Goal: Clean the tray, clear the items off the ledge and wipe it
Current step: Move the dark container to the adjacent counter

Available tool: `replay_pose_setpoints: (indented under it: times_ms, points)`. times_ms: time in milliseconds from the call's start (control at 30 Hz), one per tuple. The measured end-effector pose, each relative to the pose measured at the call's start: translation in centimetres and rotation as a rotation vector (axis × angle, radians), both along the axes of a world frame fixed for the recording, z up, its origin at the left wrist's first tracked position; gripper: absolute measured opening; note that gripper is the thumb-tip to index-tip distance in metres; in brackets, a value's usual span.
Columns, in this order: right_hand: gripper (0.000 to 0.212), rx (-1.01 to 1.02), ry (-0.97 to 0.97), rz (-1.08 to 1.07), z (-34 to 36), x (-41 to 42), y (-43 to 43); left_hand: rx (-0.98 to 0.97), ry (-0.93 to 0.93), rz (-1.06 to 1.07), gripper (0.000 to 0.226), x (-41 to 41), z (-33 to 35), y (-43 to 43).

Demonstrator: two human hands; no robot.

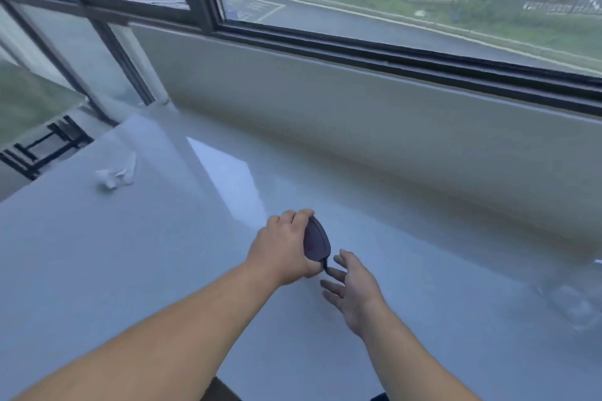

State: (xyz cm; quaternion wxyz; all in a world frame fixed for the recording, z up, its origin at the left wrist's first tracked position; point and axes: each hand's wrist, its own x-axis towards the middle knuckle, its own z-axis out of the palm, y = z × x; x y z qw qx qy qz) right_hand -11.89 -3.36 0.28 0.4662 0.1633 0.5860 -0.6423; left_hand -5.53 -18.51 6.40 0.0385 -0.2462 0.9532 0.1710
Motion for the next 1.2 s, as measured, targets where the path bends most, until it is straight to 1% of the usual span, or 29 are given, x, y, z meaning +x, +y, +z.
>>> replay_pose_setpoints:
  times_ms: [167,367,467,633,800,933,1067,1133,1167,1200]
  points:
    - [0.043,-0.012,0.003,0.19,1.3,10.1,-11.4,-0.032,0.008,0.163,0.101,12.9,1.3,-9.9]
    - [0.045,-0.017,-0.028,0.422,2.0,25.0,-24.4,-0.007,-0.021,0.376,0.103,30.9,1.7,-20.7]
    - [0.046,-0.012,-0.054,0.539,2.2,32.3,-29.8,0.011,-0.034,0.49,0.104,39.2,1.7,-24.7]
    - [0.048,0.019,-0.078,0.673,2.1,41.5,-35.3,0.06,-0.043,0.645,0.101,49.6,0.7,-28.3]
    - [0.052,0.038,-0.091,0.73,1.5,46.5,-37.1,0.118,-0.056,0.684,0.105,54.1,-1.1,-29.2]
    - [0.052,0.077,-0.07,0.725,1.0,47.2,-37.3,0.14,-0.07,0.667,0.103,54.6,-2.5,-29.1]
    - [0.049,0.099,-0.045,0.748,0.7,46.8,-36.7,0.141,-0.145,0.637,0.104,54.3,-3.1,-28.9]
    - [0.049,0.121,0.002,0.794,0.8,46.3,-36.0,0.102,-0.196,0.6,0.101,53.8,-3.4,-28.7]
    - [0.047,0.136,0.058,0.835,0.9,45.8,-35.7,0.081,-0.224,0.592,0.102,53.6,-3.4,-28.7]
    - [0.044,0.16,0.154,0.884,1.2,45.1,-35.2,0.061,-0.245,0.587,0.104,53.0,-3.2,-28.6]
